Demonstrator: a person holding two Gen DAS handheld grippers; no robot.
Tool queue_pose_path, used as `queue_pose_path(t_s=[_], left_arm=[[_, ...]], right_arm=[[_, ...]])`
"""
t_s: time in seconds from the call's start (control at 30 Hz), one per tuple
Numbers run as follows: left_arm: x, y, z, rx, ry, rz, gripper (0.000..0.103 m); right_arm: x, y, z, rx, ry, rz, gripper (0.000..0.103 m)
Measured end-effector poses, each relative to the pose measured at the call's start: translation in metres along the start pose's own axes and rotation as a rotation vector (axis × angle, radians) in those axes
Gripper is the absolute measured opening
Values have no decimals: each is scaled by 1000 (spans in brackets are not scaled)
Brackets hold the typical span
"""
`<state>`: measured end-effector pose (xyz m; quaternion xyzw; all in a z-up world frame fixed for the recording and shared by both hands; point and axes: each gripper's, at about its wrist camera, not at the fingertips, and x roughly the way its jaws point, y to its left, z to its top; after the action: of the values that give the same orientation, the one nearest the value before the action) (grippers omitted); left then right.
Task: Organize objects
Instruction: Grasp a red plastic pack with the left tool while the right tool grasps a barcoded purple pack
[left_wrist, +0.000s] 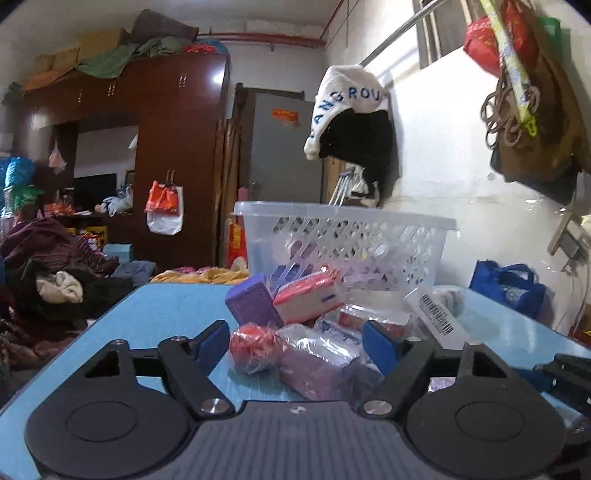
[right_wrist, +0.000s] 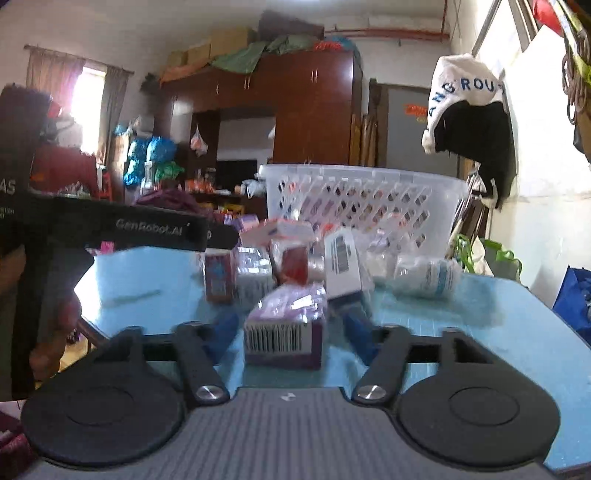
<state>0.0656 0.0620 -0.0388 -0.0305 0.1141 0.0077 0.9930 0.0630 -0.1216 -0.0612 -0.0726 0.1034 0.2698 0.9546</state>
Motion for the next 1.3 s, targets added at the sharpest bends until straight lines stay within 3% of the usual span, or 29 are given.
queue_pose_path(t_s=[0.23, 0.9, 1.2, 1.3], left_arm=[[7, -9, 4, 2, 26, 9, 65], [6, -18, -5, 12, 19, 20, 65], [2, -4, -10, 55, 15, 52, 81], [2, 4, -12, 81, 23, 34, 82]], right_arm=[[-13, -13, -1, 42, -23, 15, 46], [-18, -24, 4, 70, -48, 21, 46], [-20, -27, 5, 65, -48, 26, 46], [-20, -27, 5, 64, -47, 28, 46]])
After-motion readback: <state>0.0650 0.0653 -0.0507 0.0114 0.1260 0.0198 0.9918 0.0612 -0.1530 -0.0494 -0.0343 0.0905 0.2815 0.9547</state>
